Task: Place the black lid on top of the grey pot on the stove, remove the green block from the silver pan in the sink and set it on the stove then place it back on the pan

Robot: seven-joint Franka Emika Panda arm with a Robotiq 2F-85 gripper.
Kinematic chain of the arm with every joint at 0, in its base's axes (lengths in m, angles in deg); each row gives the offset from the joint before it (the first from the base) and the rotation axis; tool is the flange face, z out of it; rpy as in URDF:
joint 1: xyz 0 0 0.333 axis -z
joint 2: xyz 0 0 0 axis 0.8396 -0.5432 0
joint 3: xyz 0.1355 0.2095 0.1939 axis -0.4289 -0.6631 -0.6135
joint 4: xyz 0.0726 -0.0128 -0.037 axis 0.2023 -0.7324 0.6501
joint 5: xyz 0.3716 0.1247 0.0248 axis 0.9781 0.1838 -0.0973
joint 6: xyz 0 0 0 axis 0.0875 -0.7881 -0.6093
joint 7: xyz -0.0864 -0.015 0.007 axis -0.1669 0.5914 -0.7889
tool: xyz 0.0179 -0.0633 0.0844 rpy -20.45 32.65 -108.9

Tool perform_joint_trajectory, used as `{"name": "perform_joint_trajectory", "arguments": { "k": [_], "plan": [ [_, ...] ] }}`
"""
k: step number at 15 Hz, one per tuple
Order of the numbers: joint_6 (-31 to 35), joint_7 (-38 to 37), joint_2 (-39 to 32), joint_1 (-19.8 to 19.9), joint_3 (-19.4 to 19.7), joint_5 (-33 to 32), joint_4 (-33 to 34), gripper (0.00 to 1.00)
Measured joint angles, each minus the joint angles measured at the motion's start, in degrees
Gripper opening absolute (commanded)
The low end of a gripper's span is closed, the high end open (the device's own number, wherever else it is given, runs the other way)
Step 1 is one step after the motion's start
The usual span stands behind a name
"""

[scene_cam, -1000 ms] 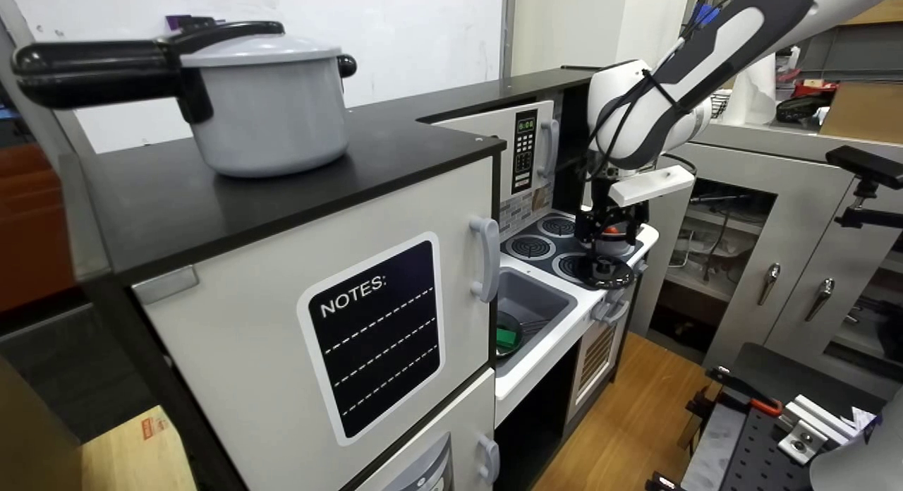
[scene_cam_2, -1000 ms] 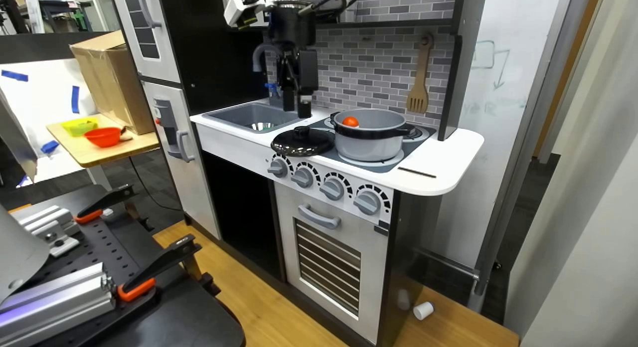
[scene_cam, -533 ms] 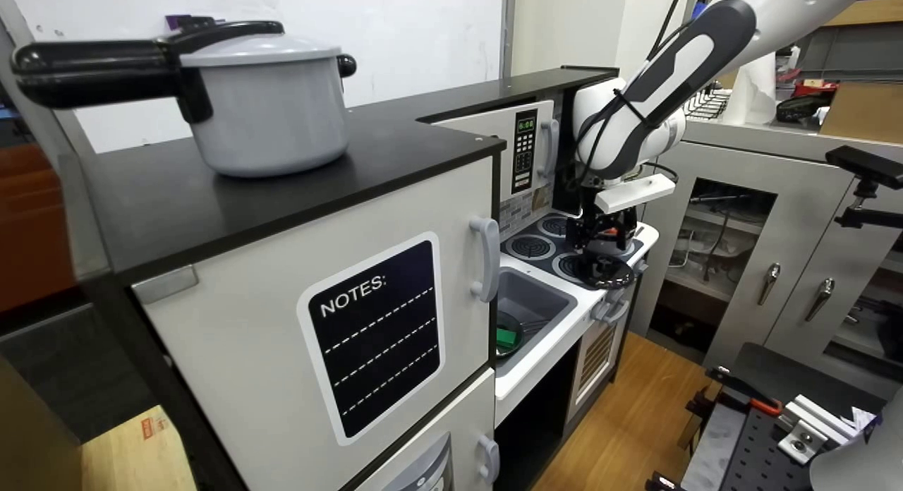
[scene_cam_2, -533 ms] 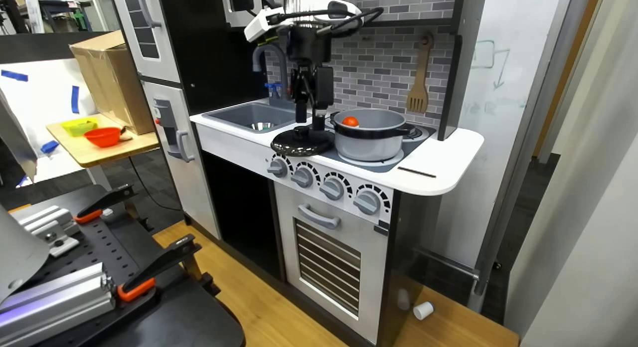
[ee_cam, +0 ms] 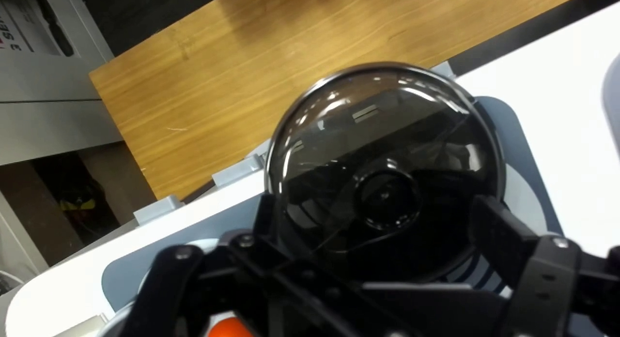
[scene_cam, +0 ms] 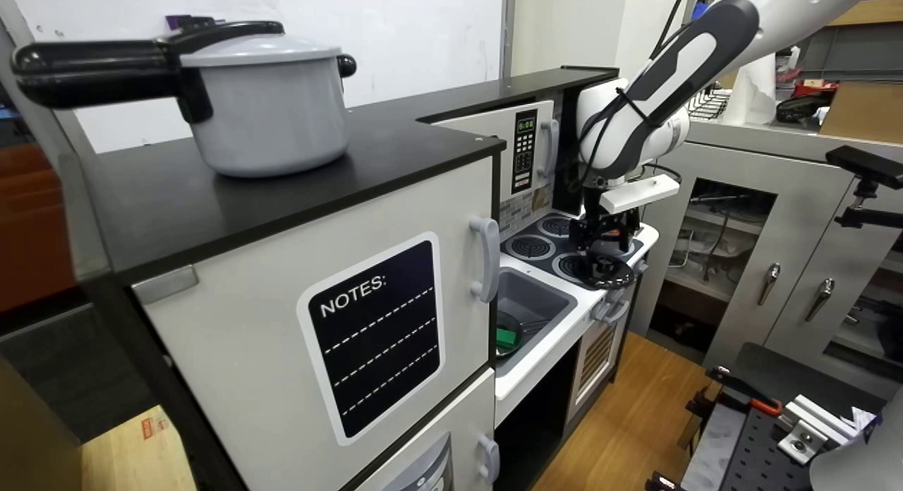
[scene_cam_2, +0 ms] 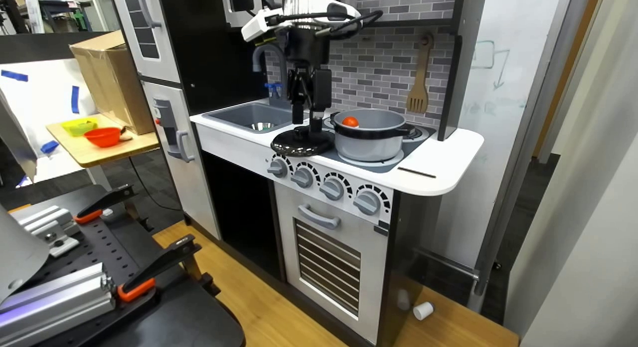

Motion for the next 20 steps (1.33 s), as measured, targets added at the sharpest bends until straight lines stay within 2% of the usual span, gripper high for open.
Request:
{"name": "perform_joint_trajectory", "arguments": {
  "k": [6, 7, 8, 10, 15, 18, 20],
  "plan": [
    [-0.12, 1.53, 0.03, -0.15, 0.00, 0.00, -1.29, 1.00],
    [-0.13, 1.68, 0.03, -0.22, -0.01, 0.00, -1.40, 0.96],
    [-0.14, 1.84, 0.03, -0.31, -0.01, 0.00, -1.44, 0.74],
    [-0.15, 2.14, 0.03, -0.55, -0.03, 0.00, -1.44, 0.69],
    [-0.16, 2.53, 0.70, -1.45, -0.07, 0.04, -1.36, 0.34],
    [-0.24, 2.81, 1.18, -1.56, -0.07, 0.04, -1.43, 0.26],
    [-0.30, 3.01, 1.38, -1.56, -0.06, 0.04, -1.55, 0.28]
  ]
}}
